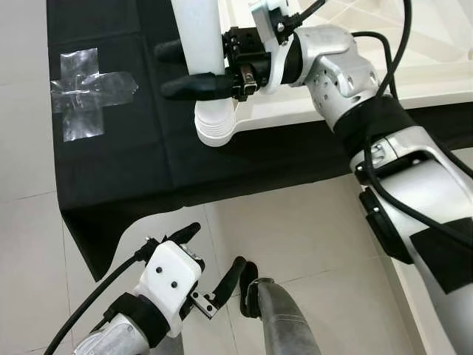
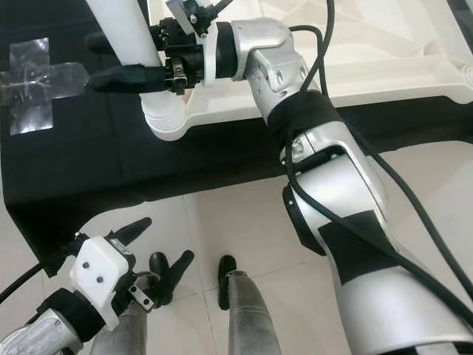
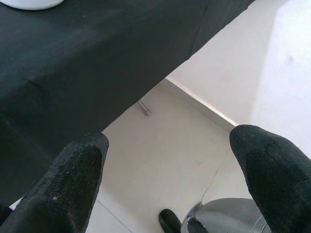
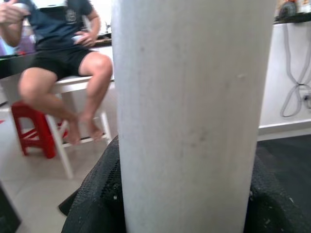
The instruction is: Building children table
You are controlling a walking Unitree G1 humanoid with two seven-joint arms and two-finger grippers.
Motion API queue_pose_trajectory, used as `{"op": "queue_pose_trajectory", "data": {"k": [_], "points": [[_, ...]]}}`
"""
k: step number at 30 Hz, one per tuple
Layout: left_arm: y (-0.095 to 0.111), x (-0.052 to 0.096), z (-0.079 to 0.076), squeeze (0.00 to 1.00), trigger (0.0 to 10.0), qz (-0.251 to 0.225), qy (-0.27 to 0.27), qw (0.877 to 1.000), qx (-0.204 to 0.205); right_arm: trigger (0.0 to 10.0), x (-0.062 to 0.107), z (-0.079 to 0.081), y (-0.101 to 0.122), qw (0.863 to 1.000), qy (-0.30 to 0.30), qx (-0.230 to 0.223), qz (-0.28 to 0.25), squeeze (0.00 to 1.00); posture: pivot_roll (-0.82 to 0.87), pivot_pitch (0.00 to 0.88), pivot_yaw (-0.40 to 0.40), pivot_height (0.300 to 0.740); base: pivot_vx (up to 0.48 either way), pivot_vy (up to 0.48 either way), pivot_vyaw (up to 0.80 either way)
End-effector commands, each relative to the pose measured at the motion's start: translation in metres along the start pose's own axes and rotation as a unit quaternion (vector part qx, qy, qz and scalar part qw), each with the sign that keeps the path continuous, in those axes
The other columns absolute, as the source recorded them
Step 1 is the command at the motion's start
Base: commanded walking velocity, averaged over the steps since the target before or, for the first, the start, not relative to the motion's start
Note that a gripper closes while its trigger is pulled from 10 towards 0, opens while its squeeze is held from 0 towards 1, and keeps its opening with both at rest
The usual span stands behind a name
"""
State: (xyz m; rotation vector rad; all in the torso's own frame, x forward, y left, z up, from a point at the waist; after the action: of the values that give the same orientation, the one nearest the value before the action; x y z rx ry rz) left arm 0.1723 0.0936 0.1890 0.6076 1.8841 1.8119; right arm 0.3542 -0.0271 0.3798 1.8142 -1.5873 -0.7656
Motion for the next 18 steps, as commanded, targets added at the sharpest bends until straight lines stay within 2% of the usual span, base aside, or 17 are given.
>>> {"op": "queue_pose_trajectory", "data": {"k": [1, 3, 4, 8, 11, 14, 17, 18], "points": [[-0.008, 0.001, -0.004, 0.00, 10.0, 0.015, -0.007, 1.000, 0.014, 10.0, 0.020, 0.005, -0.035, 0.995, -0.081, -0.050, 0.040, 0.00, 0.10, 0.530, -0.109, 0.740, 0.000, 0.000, 0.00], [-0.008, 0.001, -0.004, 0.00, 10.0, 0.015, -0.008, 1.000, 0.014, 10.0, 0.021, 0.003, -0.036, 0.993, -0.096, -0.048, 0.041, 0.00, 0.10, 0.530, -0.109, 0.740, 0.000, 0.000, 0.00], [-0.008, 0.000, -0.004, 0.00, 10.0, 0.014, -0.009, 1.000, 0.012, 10.0, 0.025, 0.001, -0.041, 0.987, -0.147, -0.040, 0.054, 0.00, 0.10, 0.523, -0.105, 0.740, 0.000, 0.000, 0.00], [-0.008, -0.002, -0.002, 0.00, 10.0, 0.013, -0.010, 1.000, 0.008, 10.0, 0.029, 0.002, -0.047, 0.980, -0.186, -0.025, 0.071, 0.00, 0.10, 0.523, -0.101, 0.740, 0.000, 0.000, 0.00], [-0.008, -0.003, -0.003, 0.00, 10.0, 0.012, -0.011, 1.000, 0.008, 10.0, 0.031, 0.002, -0.047, 0.976, -0.206, -0.026, 0.065, 0.00, 0.10, 0.522, -0.100, 0.740, 0.000, 0.000, 0.00], [-0.007, -0.006, -0.002, 0.00, 10.0, 0.012, -0.017, 1.000, 0.005, 10.0, 0.034, 0.003, -0.049, 0.965, -0.255, -0.029, 0.057, 0.00, 0.09, 0.515, -0.083, 0.740, 0.000, 0.000, 0.00], [-0.007, -0.008, -0.001, 0.00, 10.0, 0.013, -0.021, 1.000, 0.001, 10.0, 0.035, 0.008, -0.052, 0.963, -0.259, -0.025, 0.065, 0.00, 0.10, 0.514, -0.081, 0.740, 0.000, 0.000, 0.00], [-0.007, -0.008, 0.000, 0.00, 10.0, 0.012, -0.021, 1.000, 0.001, 10.0, 0.034, 0.012, -0.051, 0.967, -0.246, -0.025, 0.059, 0.00, 0.10, 0.511, -0.079, 0.740, 0.000, 0.000, 0.00]]}}
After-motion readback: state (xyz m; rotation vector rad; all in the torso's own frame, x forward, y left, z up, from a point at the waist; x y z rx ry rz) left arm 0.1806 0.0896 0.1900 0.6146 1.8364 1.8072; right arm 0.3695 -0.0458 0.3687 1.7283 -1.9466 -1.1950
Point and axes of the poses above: a point about 5 cm out from each wrist's last joint towards the gripper, its own x axis pointing back from the gripper into the wrist, its own y axis along the axis of the wrist's last joint, z = x × y, the point moved 2 cm from there along -x, pointing out of the wrist towards the gripper, and after that the axes turned 13 degrees about x, right-handed, at the moved point
